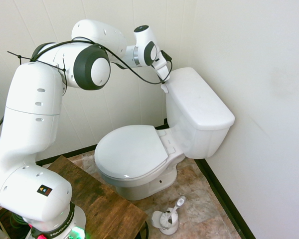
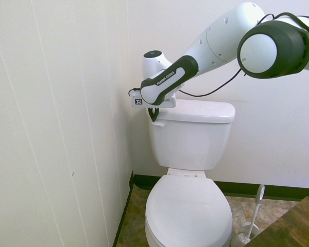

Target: Flush the toilet

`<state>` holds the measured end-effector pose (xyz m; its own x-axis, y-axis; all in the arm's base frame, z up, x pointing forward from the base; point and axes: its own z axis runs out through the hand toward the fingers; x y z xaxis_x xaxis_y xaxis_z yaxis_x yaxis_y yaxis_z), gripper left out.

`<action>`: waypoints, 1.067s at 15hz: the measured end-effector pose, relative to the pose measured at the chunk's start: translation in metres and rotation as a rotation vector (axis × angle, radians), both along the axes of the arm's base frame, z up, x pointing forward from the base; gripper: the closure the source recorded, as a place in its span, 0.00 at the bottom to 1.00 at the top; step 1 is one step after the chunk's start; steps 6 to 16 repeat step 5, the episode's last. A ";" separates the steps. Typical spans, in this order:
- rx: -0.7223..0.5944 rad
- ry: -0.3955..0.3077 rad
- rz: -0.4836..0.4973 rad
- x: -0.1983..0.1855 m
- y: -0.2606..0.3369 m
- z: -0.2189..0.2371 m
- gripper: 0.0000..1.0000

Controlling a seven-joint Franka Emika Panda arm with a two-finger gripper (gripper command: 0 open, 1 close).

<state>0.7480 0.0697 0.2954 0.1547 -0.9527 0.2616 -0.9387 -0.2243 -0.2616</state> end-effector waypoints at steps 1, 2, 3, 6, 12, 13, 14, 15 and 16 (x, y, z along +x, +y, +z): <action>0.002 0.004 -0.005 0.001 -0.001 -0.004 1.00; 0.003 0.007 -0.008 0.002 -0.002 -0.008 1.00; 0.004 0.008 -0.010 0.003 -0.003 -0.010 1.00; 0.009 0.009 -0.013 0.005 -0.003 -0.011 1.00; 0.009 0.009 -0.013 0.005 -0.003 -0.011 1.00; 0.009 0.009 -0.013 0.005 -0.003 -0.011 1.00; 0.009 0.009 -0.013 0.005 -0.003 -0.011 1.00; 0.009 0.009 -0.013 0.005 -0.003 -0.011 1.00; 0.009 0.009 -0.013 0.005 -0.003 -0.011 1.00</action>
